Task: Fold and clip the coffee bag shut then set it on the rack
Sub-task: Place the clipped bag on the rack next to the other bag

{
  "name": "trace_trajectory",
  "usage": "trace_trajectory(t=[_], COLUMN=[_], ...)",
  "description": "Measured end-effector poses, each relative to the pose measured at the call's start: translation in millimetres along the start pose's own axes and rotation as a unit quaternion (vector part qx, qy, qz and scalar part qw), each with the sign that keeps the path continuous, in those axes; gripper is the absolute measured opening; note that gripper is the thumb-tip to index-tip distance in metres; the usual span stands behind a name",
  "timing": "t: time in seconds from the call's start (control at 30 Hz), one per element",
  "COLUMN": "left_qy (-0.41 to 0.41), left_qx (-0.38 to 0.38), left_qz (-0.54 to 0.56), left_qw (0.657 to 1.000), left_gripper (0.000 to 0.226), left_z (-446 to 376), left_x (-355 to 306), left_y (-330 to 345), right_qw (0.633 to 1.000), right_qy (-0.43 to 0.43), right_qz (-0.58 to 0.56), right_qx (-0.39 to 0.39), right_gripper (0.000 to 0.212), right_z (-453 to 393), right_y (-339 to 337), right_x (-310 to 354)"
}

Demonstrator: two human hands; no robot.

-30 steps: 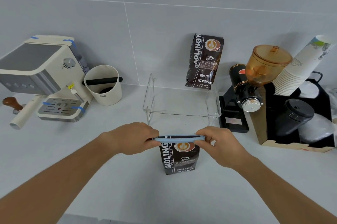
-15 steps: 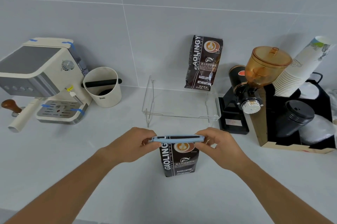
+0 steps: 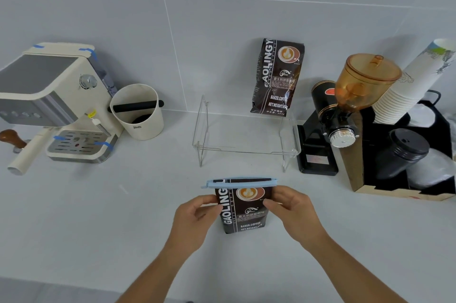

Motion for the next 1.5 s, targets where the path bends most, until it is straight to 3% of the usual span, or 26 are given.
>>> trace_trajectory(t=[0.43, 0.83, 1.2, 1.5], left_qy=[0.035, 0.164, 0.260, 0.269], left_qx=[-0.052, -0.072, -0.050, -0.053], left_qz=[-0.035, -0.043, -0.026, -0.069], left_qw=[0.997, 0.983, 0.964, 0.959], left_gripper=[0.035, 0.041, 0.040, 0.027], left_z=[17.5, 5.8, -61.4, -149.0], left_x=[1.2, -88.8, -188.3, -219.9], left_y=[15.1, -4.5, -7.2, 1.3], right_qw=[0.995, 0.989, 0.977, 0.980], right_qy=[-0.033, -0.123, -0.211, -0.196], right_qz=[0.090, 0.077, 0.022, 0.006], right_qx=[-0.041, -0.036, -0.021, -0.041], right_gripper=[0.046, 0.041, 0.041, 0.044], right_z=[9.4, -2.1, -50.5, -132.9], right_y=[5.2, 16.9, 34.8, 52.5], right_x=[-8.3, 80.5, 180.1, 209.9])
Point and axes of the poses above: each hand's wrist, its own z-axis away from the middle knuckle, its own y-axis out of the palm, x = y × z, the point moved 3 cm from there along -z, towards the middle knuckle, and after that the axes turned 7 degrees about -x, right-handed, at the moved point
